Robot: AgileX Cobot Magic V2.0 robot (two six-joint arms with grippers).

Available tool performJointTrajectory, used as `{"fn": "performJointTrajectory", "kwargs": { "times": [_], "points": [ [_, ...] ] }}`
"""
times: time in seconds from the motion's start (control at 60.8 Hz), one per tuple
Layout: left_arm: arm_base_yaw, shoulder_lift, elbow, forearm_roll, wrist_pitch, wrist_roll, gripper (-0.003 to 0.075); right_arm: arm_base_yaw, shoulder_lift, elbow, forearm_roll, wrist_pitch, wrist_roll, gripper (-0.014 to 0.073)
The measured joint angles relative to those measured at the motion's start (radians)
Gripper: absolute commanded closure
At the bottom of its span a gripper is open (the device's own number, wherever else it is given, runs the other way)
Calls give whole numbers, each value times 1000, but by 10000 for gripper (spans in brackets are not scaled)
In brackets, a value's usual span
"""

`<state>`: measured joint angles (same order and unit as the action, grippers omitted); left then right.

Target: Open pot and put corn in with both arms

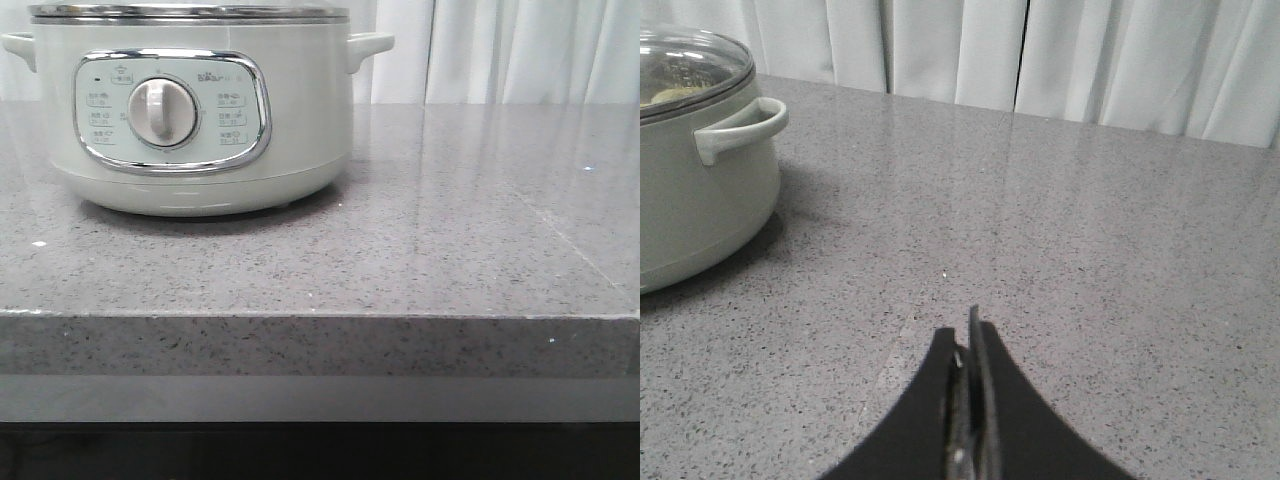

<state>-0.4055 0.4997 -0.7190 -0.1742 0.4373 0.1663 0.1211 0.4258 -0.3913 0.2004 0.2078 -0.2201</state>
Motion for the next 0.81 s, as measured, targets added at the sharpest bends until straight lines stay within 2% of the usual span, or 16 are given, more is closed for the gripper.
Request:
{"fn": "performJointTrajectory", "kwargs": {
  "times": [0.164, 0.329, 0.806],
  "points": [
    [0, -204, 130, -1, -4, 0, 738, 0, 0, 0, 0, 0, 0, 654],
    [0, -329, 178, -1, -4, 0, 738, 0, 0, 0, 0, 0, 0, 654],
    [0, -356, 182, -1, -8, 0, 738, 0, 0, 0, 2, 2, 0, 654]
  ]
}}
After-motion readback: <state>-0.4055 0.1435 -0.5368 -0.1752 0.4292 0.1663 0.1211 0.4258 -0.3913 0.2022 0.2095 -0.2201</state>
